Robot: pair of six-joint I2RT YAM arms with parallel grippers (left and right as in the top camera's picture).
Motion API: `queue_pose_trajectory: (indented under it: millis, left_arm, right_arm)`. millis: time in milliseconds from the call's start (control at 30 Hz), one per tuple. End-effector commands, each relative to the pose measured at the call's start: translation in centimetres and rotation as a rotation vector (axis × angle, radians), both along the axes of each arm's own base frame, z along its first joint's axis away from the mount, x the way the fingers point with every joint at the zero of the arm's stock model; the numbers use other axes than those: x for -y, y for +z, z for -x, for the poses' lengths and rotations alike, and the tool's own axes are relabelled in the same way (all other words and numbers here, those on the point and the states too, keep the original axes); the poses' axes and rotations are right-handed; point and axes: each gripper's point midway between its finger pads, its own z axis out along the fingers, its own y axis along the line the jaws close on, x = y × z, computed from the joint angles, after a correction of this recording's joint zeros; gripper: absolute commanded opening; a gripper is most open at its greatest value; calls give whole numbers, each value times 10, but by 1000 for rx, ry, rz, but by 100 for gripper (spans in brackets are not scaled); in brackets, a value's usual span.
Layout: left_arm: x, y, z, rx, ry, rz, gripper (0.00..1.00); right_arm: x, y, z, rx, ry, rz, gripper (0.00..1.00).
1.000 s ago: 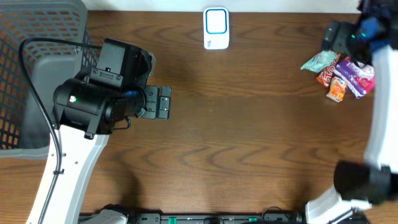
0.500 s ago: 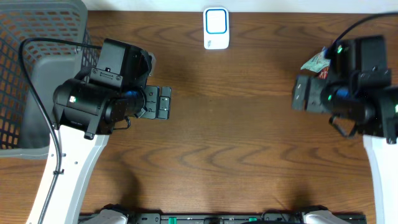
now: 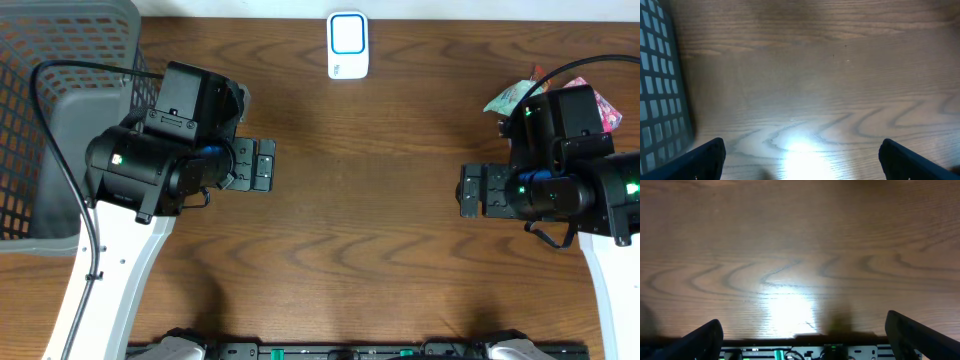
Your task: Scan the item barcode
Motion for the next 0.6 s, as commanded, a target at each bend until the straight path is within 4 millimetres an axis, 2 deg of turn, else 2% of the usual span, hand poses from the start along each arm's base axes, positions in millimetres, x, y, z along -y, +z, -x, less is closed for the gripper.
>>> queue_pose_trajectory:
  millis: [0,567]
  left_arm:
    - [0,1,1,4,-6,0,98]
    - [0,1,1,4,-6,0,98]
  right_arm:
    - [-2,1,3,1,-1,-10,99]
    - [-2,0,4,-5,-1,-8,99]
